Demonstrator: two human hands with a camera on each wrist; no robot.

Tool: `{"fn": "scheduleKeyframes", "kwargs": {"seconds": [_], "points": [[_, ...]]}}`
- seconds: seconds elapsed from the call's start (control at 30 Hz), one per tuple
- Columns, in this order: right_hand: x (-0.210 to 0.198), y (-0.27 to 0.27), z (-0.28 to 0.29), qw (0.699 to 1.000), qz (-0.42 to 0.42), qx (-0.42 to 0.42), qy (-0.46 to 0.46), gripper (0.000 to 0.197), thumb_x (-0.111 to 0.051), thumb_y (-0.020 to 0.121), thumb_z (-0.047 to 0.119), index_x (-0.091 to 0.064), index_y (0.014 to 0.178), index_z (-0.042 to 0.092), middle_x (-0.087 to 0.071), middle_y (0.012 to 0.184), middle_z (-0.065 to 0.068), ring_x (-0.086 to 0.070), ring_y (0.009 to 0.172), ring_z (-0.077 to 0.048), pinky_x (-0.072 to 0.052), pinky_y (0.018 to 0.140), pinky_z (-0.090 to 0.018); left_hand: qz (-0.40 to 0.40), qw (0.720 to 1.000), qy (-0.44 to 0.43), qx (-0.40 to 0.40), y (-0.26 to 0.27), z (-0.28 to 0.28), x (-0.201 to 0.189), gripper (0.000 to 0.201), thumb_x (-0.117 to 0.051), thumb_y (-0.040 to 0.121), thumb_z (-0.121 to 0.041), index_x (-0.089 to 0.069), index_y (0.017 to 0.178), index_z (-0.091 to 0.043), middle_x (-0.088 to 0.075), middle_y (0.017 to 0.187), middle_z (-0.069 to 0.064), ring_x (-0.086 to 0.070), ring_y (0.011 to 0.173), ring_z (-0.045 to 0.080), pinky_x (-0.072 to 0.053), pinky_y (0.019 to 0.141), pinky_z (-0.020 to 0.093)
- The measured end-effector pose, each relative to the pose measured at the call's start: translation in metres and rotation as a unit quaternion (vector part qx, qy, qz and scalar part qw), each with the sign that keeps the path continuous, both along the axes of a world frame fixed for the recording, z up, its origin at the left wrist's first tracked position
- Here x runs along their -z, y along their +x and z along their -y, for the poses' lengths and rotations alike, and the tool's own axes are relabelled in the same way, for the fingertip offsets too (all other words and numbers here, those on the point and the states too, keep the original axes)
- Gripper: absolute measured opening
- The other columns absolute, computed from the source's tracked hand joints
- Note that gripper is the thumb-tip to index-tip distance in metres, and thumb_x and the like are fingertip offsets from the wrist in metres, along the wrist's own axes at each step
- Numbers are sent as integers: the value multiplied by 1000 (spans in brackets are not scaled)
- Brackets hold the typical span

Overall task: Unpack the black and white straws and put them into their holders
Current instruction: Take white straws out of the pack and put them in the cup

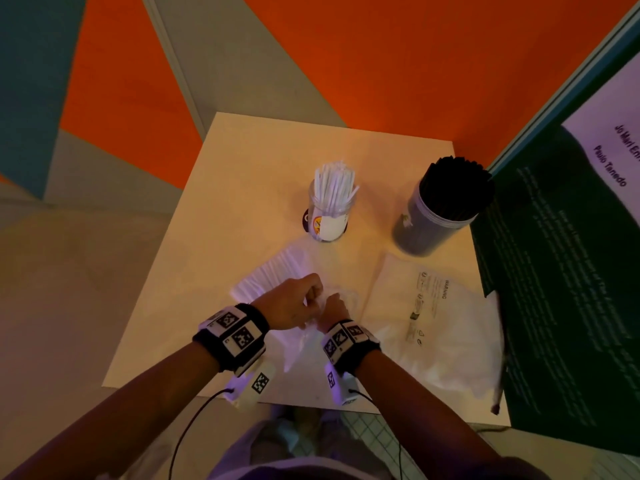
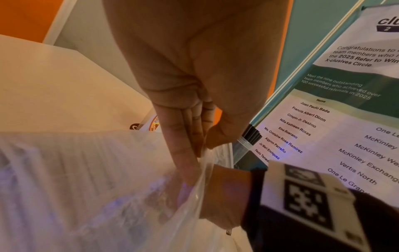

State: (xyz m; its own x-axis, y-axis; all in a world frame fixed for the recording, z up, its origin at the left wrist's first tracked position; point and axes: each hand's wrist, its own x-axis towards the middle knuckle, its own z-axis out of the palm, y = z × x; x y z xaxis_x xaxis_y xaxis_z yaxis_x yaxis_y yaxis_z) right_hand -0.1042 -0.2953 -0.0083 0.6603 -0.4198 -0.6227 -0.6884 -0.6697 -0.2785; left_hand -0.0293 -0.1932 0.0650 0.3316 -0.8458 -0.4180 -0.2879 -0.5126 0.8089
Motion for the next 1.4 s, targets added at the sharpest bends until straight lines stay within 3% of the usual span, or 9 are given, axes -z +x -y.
{"fn": "scheduleKeyframes", "kwargs": {"seconds": [0.17,0.37,0.53,0.63,0.77,0.9,1.0,1.23,1.4], "points": [[-34,-6,7,995,-7,-62,73,28,-41,96,3,-54,120,-6,-53,126,-25,-51,119,-35,-40,98,-37,4,1000,11,5,7,4,4,14,-54,91,-4,-45,96,-14,-56,91,8,-68,78,32,-59,64,35],[-91,-48,65,977,-147,-136,68,28,-47,92,2,-49,66,10,-48,61,-5,-47,44,-9,-35,43,-17,61,995,48,67,9,20,6,18,-56,93,-19,-46,106,-12,-59,96,10,-61,69,18,-52,62,25],[-165,-68,118,950,-223,-212,-44,22,-47,94,7,-58,76,5,-46,62,-3,-47,47,-11,-32,37,-15,240,960,27,142,-4,42,0,60,-56,89,-52,-39,132,-14,-44,125,6,-50,109,23,-45,88,39],[-207,-70,135,935,-220,-253,-113,24,-44,95,9,-65,104,1,-55,87,-13,-57,78,-20,-40,60,-22,273,947,-84,144,-14,67,-14,87,-61,78,-65,-29,143,-17,-35,139,2,-35,126,20,-37,101,38],[-241,-55,143,936,-173,-267,-149,23,-42,93,4,-50,71,7,-46,66,-3,-45,64,-20,-35,59,-27,301,929,-152,150,-20,106,-31,102,-71,69,-63,-24,147,-15,-38,140,5,-36,128,19,-33,101,32],[-255,-30,146,972,-75,-223,-29,19,-49,94,12,-63,88,0,-57,71,-6,-45,52,-15,-35,48,-21,293,943,-138,82,0,115,-38,50,-60,89,-43,-45,130,-18,-66,96,15,-64,84,32,-41,64,28],[-247,-16,155,979,142,-145,27,36,-49,96,33,-64,97,0,-67,96,-15,-62,83,-30,-49,80,-40,303,942,-136,45,26,99,-35,29,-51,96,-38,-61,109,-14,-66,82,15,-62,74,33,-42,60,36],[-197,28,110,848,461,107,237,57,-25,100,46,-70,97,10,-69,107,-1,-62,105,-13,-46,101,-41,230,965,-122,-25,53,91,-34,21,-56,95,-33,-66,103,-17,-67,87,8,-54,71,22,-34,60,31],[-175,53,113,667,577,213,421,84,-66,70,67,-44,122,6,-57,108,-16,-56,111,-27,-43,97,-43,131,977,-136,-95,70,92,-26,19,-55,96,-30,-70,95,-19,-69,88,1,-61,73,15,-42,66,29]]}}
